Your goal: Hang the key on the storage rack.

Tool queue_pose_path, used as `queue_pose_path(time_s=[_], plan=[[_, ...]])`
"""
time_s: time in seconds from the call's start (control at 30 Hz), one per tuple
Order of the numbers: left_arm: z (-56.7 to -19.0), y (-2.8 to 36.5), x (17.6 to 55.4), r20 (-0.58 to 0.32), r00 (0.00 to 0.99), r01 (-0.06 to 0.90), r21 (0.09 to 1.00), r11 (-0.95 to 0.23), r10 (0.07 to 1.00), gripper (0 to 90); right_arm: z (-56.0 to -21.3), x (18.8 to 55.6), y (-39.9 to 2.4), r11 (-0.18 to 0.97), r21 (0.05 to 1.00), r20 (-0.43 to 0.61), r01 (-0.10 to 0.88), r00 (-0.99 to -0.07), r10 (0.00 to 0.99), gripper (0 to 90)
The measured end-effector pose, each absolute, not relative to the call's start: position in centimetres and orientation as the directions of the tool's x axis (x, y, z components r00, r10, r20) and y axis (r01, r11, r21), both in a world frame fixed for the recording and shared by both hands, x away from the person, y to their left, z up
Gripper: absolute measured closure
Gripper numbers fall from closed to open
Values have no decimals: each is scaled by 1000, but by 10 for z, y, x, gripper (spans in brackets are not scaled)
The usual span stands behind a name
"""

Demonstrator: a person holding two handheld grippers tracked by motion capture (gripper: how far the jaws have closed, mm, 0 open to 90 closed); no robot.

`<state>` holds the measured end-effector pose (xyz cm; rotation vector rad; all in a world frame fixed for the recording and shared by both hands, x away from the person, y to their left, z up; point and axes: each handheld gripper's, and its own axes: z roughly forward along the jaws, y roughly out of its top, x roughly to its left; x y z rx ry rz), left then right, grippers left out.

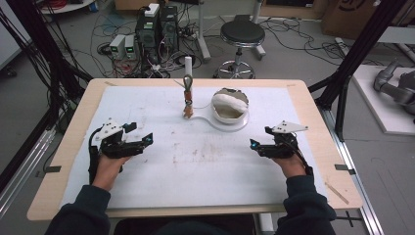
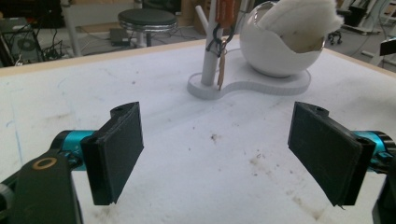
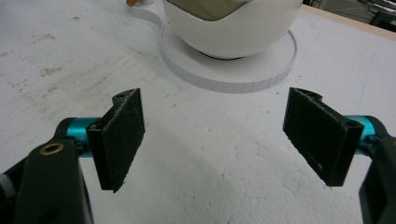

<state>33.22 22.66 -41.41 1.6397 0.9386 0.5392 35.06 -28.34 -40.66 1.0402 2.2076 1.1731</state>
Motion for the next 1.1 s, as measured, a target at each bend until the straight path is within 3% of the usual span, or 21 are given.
queue_pose_path(time_s=[1.1], plan=[[-415,227,330,-128,579,291,955,-57,805,180,-404,341,-293,314,845,4,434,-591,806,211]])
